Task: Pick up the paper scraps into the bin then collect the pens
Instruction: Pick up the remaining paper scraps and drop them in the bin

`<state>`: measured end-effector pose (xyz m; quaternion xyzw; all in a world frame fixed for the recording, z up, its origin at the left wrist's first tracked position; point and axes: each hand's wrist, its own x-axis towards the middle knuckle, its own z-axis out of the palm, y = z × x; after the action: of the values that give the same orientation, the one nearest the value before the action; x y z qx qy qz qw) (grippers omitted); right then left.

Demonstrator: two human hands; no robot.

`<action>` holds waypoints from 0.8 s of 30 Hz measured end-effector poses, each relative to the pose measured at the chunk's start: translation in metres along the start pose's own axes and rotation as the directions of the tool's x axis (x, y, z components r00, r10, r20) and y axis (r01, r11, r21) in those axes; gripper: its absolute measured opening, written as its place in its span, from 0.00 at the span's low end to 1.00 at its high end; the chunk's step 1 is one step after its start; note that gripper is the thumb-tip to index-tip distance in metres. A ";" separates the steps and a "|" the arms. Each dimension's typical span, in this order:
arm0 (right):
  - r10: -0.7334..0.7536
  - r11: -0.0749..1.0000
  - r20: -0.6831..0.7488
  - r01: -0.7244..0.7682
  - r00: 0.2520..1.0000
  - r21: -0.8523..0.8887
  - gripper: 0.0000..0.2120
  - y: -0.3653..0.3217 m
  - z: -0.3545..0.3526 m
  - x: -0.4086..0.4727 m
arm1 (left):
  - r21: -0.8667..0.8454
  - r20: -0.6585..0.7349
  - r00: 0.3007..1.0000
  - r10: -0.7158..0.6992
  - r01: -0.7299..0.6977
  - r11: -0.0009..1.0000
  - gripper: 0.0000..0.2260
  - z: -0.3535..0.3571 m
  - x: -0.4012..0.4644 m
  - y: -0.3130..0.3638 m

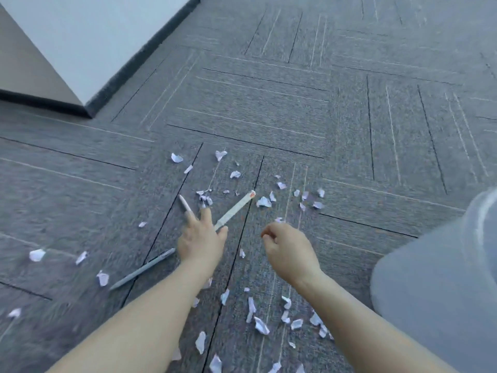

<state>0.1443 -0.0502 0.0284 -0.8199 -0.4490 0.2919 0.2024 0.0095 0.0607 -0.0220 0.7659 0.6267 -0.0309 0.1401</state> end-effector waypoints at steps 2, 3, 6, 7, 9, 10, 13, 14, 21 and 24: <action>0.012 1.000 0.010 -0.012 1.000 0.005 0.11 0.001 0.011 0.007 | 0.027 -0.009 1.000 -0.017 0.017 0.999 0.25 0.008 0.008 -0.008; 0.016 1.000 0.011 -0.016 1.000 0.007 0.11 0.000 0.015 0.010 | 0.025 -0.019 1.000 -0.021 0.022 0.999 0.24 0.010 0.011 -0.009; 0.026 1.000 0.021 -0.026 0.999 0.015 0.11 0.000 0.025 0.019 | 0.037 -0.035 0.999 0.015 -0.014 0.999 0.16 0.011 0.020 -0.008; 0.027 0.999 0.024 -0.028 0.999 0.016 0.12 0.000 0.028 0.021 | 0.050 -0.035 0.999 0.037 -0.035 0.998 0.14 0.011 0.022 -0.008; 0.031 0.999 0.024 -0.031 0.999 0.027 0.12 -0.001 0.030 0.025 | 0.062 -0.027 0.995 0.097 -0.095 0.994 0.10 0.011 0.023 -0.011; 0.034 0.999 0.022 -0.035 0.999 0.038 0.12 -0.001 0.032 0.028 | 0.060 -0.018 0.992 0.127 -0.126 0.990 0.09 0.012 0.024 -0.015; 0.042 0.998 -0.003 -0.042 0.999 0.055 0.11 -0.001 0.035 0.039 | 0.047 -0.012 0.981 0.195 -0.194 0.980 0.08 0.008 0.023 -0.037; 0.036 0.998 -0.015 -0.035 0.999 0.058 0.11 -0.001 0.036 0.044 | 0.045 -0.019 0.978 0.207 -0.206 0.977 0.08 0.004 0.023 -0.047; -0.086 0.991 -0.114 0.073 0.990 -0.110 0.13 -0.010 0.045 0.089 | 0.174 -0.158 0.987 0.035 -0.007 0.985 0.11 -0.024 0.032 -0.113; -0.214 0.924 0.043 0.217 0.976 -0.316 0.23 -0.019 0.051 0.115 | 0.149 -0.236 0.971 0.019 0.017 0.989 0.13 -0.022 0.034 -0.102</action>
<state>0.1475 0.0612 -0.0324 -0.7864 -0.5784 0.1945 0.0963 -0.0851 0.1170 -0.0265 0.7728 0.6345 0.0137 0.0060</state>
